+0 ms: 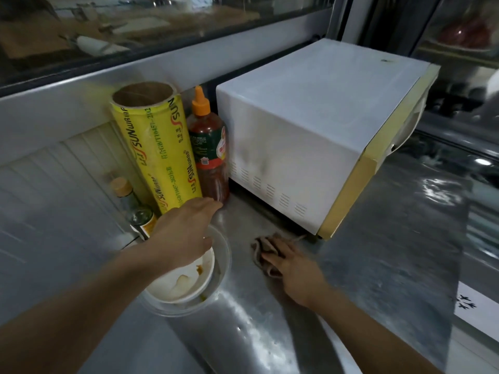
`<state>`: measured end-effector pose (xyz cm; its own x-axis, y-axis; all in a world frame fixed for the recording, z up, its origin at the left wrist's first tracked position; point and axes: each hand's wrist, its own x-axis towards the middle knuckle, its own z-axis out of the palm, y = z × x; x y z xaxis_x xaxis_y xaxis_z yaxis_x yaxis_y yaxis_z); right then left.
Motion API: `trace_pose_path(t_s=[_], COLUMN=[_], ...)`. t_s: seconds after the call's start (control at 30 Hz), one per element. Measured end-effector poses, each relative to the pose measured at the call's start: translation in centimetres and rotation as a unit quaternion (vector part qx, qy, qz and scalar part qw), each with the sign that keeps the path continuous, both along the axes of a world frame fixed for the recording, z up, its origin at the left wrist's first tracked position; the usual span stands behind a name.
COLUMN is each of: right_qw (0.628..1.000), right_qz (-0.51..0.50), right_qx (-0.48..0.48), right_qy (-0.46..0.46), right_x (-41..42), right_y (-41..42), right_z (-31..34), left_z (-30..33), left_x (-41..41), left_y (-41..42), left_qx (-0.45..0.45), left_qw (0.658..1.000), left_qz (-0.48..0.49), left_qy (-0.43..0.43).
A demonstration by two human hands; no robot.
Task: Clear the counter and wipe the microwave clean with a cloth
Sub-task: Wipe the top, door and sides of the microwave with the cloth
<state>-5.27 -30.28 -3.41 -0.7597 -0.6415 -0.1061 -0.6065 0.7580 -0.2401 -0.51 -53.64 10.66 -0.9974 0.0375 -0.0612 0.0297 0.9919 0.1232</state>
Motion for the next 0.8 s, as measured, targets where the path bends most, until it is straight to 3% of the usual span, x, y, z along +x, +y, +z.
trace_pose_path(t_s=[0.1, 0.3, 0.47, 0.6, 0.8], right_qw=[0.995, 0.995, 0.969, 0.934, 0.864], right_qz=[-0.087, -0.066, -0.206, -0.272, -0.328], right_qx=[0.045, 0.049, -0.063, -0.219, -0.376], right_qy=[0.006, -0.062, -0.123, -0.079, -0.070], right_x=[0.6, 3.7, 6.8, 10.8, 17.8], right_y=[1.7, 1.8, 3.4, 4.4, 3.2], right_z=[1.4, 3.3, 7.3, 10.7, 16.9], left_z=[0.5, 1.3, 2.5, 4.1, 6.2], left_x=[0.5, 2.7, 5.4, 8.0, 13.8], left_y=[0.2, 1.1, 0.9, 1.1, 1.5], left_qx=[0.010, 0.008, 0.016, 0.035, 0.093], left_qw=[1.000, 0.999, 0.997, 0.995, 0.989], left_qz=[-0.007, -0.036, -0.055, -0.078, -0.103], left_qy=[0.021, 0.040, 0.055, 0.061, 0.055])
